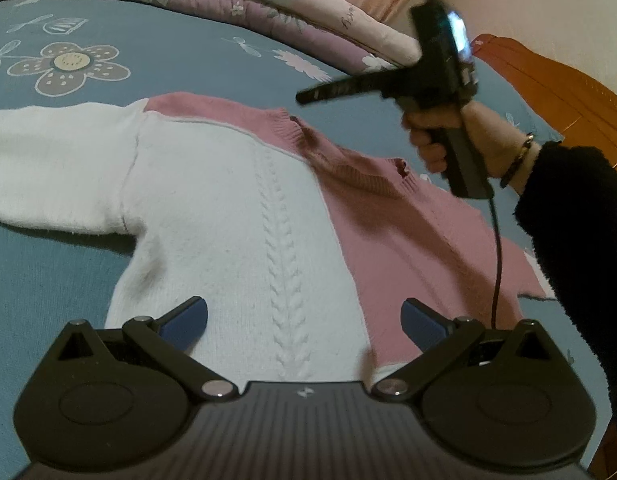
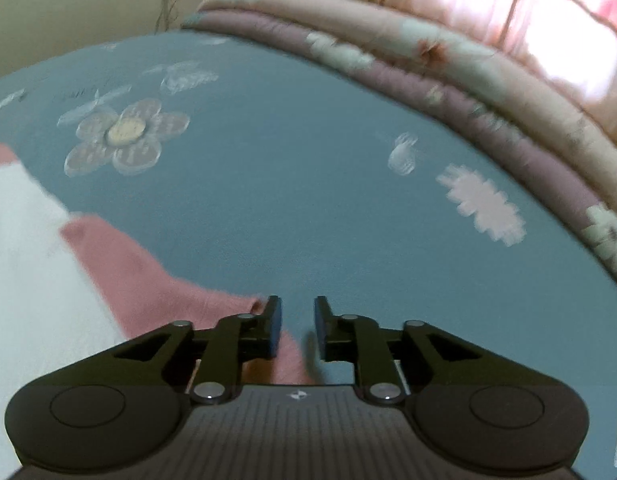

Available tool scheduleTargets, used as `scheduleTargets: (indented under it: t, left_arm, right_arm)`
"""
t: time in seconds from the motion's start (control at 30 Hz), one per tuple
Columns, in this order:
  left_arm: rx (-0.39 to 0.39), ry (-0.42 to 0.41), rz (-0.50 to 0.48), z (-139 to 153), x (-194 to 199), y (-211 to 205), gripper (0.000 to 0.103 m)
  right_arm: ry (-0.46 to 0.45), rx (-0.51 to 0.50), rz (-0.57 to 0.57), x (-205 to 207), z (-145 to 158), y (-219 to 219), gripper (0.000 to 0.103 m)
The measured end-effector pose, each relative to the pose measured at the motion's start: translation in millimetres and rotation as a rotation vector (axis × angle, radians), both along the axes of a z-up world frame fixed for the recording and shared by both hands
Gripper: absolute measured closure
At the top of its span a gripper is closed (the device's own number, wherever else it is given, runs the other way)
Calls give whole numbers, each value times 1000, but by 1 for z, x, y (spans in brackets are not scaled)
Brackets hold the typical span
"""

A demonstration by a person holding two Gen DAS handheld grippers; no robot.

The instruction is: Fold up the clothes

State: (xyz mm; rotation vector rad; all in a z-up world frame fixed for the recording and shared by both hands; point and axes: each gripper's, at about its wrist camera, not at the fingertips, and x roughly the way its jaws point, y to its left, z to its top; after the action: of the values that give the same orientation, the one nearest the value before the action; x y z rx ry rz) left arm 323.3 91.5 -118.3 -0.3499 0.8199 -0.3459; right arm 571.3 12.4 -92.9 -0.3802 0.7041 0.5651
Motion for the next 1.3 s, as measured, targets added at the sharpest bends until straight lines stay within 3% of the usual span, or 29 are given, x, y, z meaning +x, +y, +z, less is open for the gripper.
scheduleTargets:
  t: [0.13, 0.2, 0.3, 0.5, 0.7, 0.87, 1.0, 1.17, 1.3]
  left_arm:
    - [14, 1, 0, 1, 0, -2, 1]
    - [22, -1, -1, 1, -1, -3, 1]
    - [28, -1, -1, 0, 0, -4, 1]
    - [33, -2, -4, 0, -1, -5, 1]
    - [0, 14, 17, 2, -2, 0, 1]
    - [-73, 0, 28, 11, -6, 5, 1]
    - [-38, 1, 20, 6, -4, -2, 1]
    - [-8, 4, 9, -1, 2, -5, 1]
    - [-4, -4, 3, -2, 0, -6, 1]
  right_arm:
    - [120, 114, 118, -13, 6, 16, 79]
    - [172, 103, 174, -21, -4, 31, 79]
    - [196, 58, 157, -17, -25, 53, 79]
    - [175, 108, 63, 3, -31, 70, 80]
    - [116, 54, 0, 2, -3, 15, 69]
    - [147, -45, -83, 4, -12, -49, 69]
    - [154, -78, -135, 5, -28, -82, 69]
    - [171, -32, -118, 8, -42, -92, 69]
    - [149, -49, -89, 8, -49, -92, 62]
